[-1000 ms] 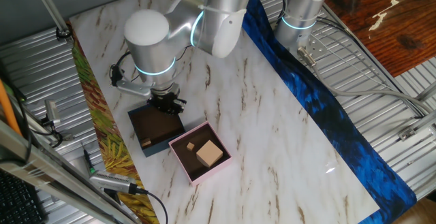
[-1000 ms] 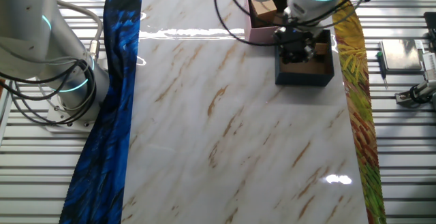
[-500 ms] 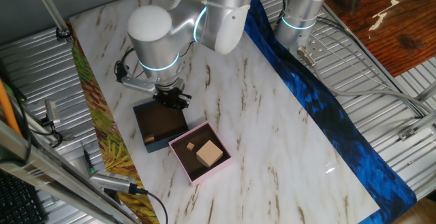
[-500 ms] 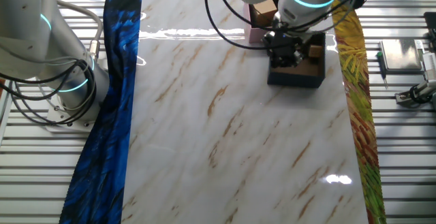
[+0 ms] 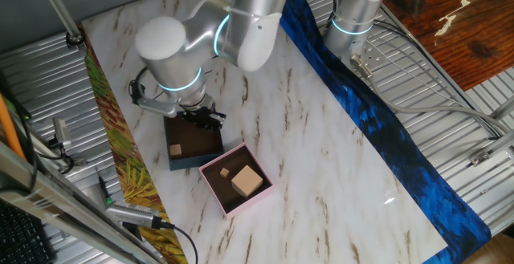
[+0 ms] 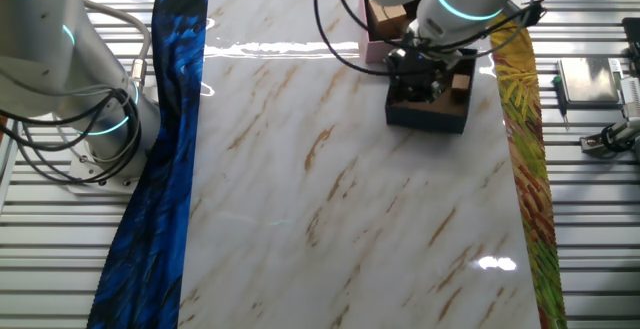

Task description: Move an object from one box to another

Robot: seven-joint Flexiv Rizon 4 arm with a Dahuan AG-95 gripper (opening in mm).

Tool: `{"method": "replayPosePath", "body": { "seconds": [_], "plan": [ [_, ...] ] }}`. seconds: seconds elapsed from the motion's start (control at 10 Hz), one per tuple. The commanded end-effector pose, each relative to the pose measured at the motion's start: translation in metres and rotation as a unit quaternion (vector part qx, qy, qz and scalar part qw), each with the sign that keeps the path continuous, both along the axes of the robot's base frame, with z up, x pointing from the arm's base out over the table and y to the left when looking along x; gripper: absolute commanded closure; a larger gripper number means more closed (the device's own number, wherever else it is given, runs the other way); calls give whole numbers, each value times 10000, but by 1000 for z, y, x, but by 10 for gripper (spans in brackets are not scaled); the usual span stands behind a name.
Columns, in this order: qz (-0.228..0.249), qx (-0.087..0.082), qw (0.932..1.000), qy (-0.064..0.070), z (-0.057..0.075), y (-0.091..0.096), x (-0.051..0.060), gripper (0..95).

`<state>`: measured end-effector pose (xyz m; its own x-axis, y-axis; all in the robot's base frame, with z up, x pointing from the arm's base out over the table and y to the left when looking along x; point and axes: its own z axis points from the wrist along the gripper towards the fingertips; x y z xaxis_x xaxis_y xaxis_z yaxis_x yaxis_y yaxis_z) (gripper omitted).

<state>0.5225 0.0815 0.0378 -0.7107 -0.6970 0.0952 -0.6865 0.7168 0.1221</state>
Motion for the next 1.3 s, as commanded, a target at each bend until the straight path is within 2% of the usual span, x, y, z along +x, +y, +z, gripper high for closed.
{"method": "replayPosePath", "body": {
  "seconds": [0.1,0.3,0.6,0.7,0.8,0.9,1.3],
  "plan": [
    [44,-15,10000,-8,6,2,9,950],
    [78,-92,9999,-11,16,5,23,950],
    [66,-169,9998,-115,31,17,54,950],
    [65,-168,9997,-139,37,24,69,950],
    [68,-166,9997,-144,40,28,75,950],
    [65,-167,9997,-167,48,37,90,950],
    [-10,-124,9997,-201,59,50,114,950]
  ]
}}
